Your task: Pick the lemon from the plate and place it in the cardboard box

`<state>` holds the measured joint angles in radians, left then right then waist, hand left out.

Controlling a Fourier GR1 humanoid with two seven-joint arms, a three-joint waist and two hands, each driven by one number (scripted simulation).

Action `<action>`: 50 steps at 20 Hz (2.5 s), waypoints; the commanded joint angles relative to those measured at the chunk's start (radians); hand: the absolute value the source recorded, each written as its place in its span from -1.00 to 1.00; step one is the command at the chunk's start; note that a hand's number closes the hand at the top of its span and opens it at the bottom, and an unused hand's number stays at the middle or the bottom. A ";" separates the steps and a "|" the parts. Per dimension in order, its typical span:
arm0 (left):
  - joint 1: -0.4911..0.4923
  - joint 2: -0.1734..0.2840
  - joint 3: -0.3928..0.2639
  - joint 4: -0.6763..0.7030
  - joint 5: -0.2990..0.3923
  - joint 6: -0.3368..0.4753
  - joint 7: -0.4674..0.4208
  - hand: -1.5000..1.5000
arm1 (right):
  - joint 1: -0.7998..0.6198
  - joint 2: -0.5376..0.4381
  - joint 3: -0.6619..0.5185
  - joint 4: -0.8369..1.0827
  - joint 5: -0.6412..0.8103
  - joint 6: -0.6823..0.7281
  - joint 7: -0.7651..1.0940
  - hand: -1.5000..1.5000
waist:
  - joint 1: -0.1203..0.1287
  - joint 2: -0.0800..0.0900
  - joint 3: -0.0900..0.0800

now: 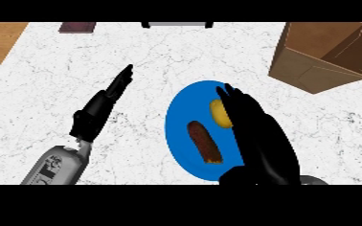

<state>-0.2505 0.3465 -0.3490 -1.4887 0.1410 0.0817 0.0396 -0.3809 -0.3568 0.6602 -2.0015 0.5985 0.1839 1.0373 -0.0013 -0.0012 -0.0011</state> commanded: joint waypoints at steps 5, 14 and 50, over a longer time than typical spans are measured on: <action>-0.052 -0.067 0.032 0.068 -0.045 -0.009 -0.009 0.00 | -0.004 0.108 -0.020 0.203 0.062 0.044 0.007 -1.00 | -0.001 0.003 0.001; 0.020 -0.085 0.090 -0.023 -0.093 -0.083 0.033 0.00 | -0.001 0.184 -0.112 0.310 0.187 0.051 -0.144 -1.00 | 0.003 0.001 0.001; 0.121 -0.189 0.218 -0.127 -0.215 -0.231 0.057 0.00 | 0.097 0.334 -0.247 0.559 0.415 0.098 -0.364 1.00 | 0.005 0.001 0.001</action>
<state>-0.1559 0.1416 -0.1528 -1.5722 -0.0868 -0.1172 0.0792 -0.2799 -0.0382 0.4230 -1.5017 0.9887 0.2906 0.6920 0.0009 -0.0135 -0.0064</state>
